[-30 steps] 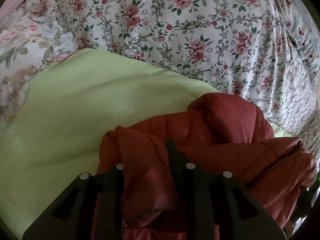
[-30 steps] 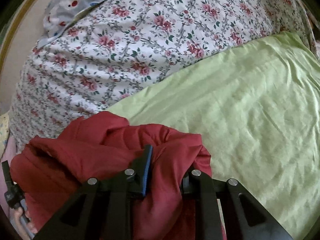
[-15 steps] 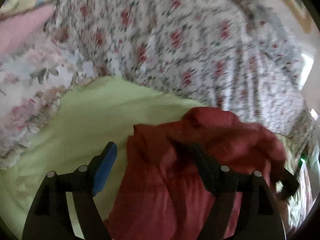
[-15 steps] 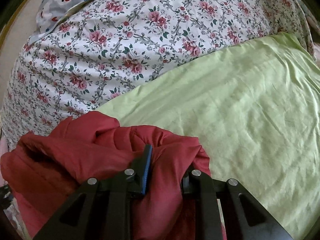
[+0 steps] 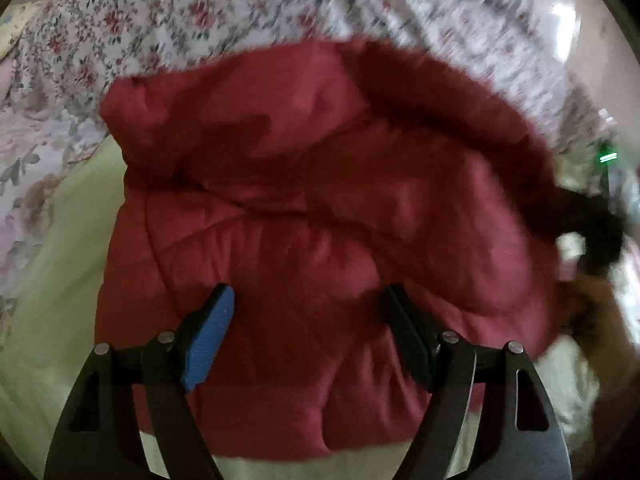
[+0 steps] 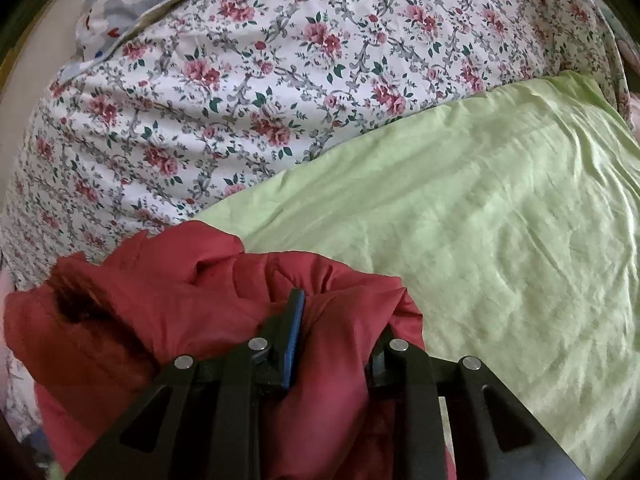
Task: Fold large clothes
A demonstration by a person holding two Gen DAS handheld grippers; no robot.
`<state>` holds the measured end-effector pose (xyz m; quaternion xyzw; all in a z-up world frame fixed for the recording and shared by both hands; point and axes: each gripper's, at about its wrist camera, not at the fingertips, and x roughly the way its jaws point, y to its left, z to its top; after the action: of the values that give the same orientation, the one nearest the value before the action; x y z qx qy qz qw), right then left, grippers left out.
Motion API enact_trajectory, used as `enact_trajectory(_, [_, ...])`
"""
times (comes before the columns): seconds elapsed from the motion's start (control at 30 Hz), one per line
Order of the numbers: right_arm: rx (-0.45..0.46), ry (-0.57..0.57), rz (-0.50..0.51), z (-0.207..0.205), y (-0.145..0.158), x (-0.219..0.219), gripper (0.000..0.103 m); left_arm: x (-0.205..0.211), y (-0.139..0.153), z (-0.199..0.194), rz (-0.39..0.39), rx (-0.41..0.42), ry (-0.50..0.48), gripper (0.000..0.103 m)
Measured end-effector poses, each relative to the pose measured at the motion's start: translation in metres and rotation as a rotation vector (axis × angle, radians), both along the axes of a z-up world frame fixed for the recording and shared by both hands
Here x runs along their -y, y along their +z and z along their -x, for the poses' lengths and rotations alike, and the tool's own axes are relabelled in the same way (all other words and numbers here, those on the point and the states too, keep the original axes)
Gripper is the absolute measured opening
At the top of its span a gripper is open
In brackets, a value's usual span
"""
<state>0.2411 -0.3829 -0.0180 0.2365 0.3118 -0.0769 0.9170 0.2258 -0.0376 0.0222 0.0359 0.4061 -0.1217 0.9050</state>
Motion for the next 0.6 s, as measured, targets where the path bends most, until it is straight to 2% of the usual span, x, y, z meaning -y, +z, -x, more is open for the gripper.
enact_trajectory(0.13, [0.061, 0.011, -0.013, 0.025, 0.023, -0.004, 0.045, 0.002, -0.010, -0.018, -0.034, 0.004, 0.042, 0.079])
enact_trajectory(0.2, [0.113, 0.029, 0.004, 0.043, 0.038, -0.010, 0.059, 0.004, -0.012, -0.019, -0.038, 0.011, 0.055, 0.079])
enact_trajectory(0.27, [0.166, 0.060, 0.055, 0.064, 0.055, -0.023, 0.061, 0.006, -0.013, -0.023, -0.044, 0.011, 0.065, 0.079])
enact_trajectory(0.33, [0.182, 0.121, 0.105, 0.073, 0.064, -0.040, 0.070, 0.007, -0.013, -0.028, -0.046, 0.007, 0.076, 0.079])
enact_trajectory(0.37, [0.170, 0.180, 0.132, 0.074, 0.065, -0.052, 0.075, 0.007, -0.016, -0.030, -0.047, 0.007, 0.080, 0.079])
enact_trajectory(0.4, [0.136, 0.271, 0.162, 0.069, 0.062, -0.069, 0.075, 0.007, -0.018, -0.032, -0.050, 0.009, 0.083, 0.079])
enact_trajectory(0.47, [0.085, 0.375, 0.193, 0.058, 0.052, -0.091, 0.075, 0.008, -0.019, -0.035, -0.057, 0.010, 0.088, 0.080])
enact_trajectory(0.6, [-0.061, 0.435, 0.242, 0.021, 0.019, -0.110, 0.074, 0.004, -0.017, -0.041, -0.053, 0.007, 0.088, 0.080])
